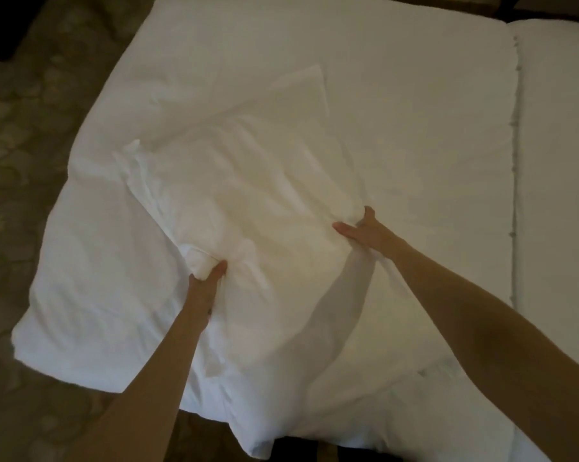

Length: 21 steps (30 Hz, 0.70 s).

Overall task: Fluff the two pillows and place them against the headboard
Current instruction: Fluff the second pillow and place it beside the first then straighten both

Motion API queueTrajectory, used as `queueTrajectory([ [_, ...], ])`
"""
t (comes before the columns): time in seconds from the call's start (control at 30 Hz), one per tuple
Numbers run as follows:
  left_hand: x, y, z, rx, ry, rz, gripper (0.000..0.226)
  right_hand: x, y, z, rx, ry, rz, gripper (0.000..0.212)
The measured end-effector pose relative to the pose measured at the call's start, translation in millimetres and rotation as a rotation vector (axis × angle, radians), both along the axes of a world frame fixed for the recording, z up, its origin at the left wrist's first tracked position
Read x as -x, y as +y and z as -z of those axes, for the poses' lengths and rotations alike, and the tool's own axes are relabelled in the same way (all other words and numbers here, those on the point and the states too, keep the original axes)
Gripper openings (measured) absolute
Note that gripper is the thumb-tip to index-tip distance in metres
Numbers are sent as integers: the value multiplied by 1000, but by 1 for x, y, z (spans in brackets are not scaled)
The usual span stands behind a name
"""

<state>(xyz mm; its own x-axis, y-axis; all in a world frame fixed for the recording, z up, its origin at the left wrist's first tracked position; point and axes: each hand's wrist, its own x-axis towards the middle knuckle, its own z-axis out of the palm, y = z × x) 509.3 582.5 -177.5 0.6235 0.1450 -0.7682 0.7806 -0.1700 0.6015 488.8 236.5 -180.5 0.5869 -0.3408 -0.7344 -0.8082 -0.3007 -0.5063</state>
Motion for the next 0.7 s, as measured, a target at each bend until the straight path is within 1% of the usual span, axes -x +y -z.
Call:
queueTrajectory([
  [0.03,-2,1,1,-9,-6,6,75,-3,3,4,-38,-4,17,110],
  [0.1,-3,1,4,-42,-22,0,84,-4,7,10,-38,-1,31,110],
  [0.17,1,-2,6,-81,-16,-5,98,-1,12,13,-55,-29,39,102],
  [0.23,3,-6,3,-78,-37,-16,100,4,16,12,-51,-112,85,89],
  [0.3,3,-9,-5,-20,-102,-41,91,10,24,5,17,-203,130,74],
  [0.4,5,-10,-25,56,-189,-66,69,21,35,-16,120,-352,142,50],
  [0.47,6,-10,-42,126,-200,-66,58,28,33,-38,155,-441,159,40],
  [0.63,-11,-14,-90,184,-202,-28,45,41,20,-99,158,-547,267,35],
  [0.7,-21,-26,-118,208,-225,6,43,52,13,-132,180,-613,329,31],
])
